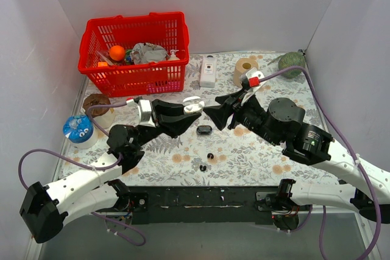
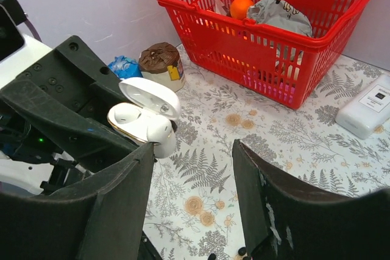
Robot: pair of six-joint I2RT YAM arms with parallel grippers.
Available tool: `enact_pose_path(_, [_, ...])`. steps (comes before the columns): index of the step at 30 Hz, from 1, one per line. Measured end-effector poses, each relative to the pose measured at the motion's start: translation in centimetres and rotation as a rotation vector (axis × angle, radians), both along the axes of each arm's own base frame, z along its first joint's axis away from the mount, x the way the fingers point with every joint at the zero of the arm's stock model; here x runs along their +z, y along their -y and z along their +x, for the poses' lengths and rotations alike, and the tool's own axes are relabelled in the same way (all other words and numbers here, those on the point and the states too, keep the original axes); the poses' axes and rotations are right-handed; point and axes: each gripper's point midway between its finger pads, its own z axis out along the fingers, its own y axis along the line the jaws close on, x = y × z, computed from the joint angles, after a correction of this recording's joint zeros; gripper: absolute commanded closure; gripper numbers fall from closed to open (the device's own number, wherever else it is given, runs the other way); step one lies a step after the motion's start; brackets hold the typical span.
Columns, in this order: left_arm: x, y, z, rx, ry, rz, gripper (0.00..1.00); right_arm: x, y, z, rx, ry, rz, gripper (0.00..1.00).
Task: Insert the wireless bluetooth earbuds into the charging case
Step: Adjust the earbud with the charging case.
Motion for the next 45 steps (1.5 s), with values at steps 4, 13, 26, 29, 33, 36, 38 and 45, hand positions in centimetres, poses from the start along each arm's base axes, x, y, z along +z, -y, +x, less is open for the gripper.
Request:
enact_pose_path(4, [-0.5,0.4,0.5,0.004,-0.018,0.014,1.00,0.0,-0.1,-0.1,0.010,0.000,-0.002,0.37])
enact_pose_path(13, [-0.8,0.6,0.7,0.002,-0.025,0.023,1.00,0.7,1.1,-0.2,-0.016,0.015,0.028,0.37])
enact_pose_path(26, [-0.7,0.7,0.1,-0.022,-0.008,0.027,1.00,0.9,1.5,0.6,-0.066,0.023,0.034,0.37])
enact_pose_path(29, [-0.8,0.6,0.3,-0.016,-0.011,0.027,1.00,0.4,0.9,0.8,-0.062,0.016,0.017,0.37])
enact_pose_path(33, [-0.6,0.5,0.2,-0.017,-0.006,0.021,1.00,0.3,0.8,0.7,-0.056,0.015,0.014,0.37])
enact_pose_path(36, [-0.5,0.5,0.2,-0.016,-0.004,0.018,1.00,0.2,0.6,0.7,-0.051,0.014,0.013,0.37])
enact_pose_path(38, [-0.4,0.4,0.2,-0.014,-0.002,0.013,1.00,0.1,0.5,0.7,-0.048,0.012,0.009,0.37])
enact_pose_path(45, [0.0,0.3,0.3,-0.005,0.004,0.000,1.00,-0.5,-0.1,0.6,-0.031,0.003,-0.008,0.37])
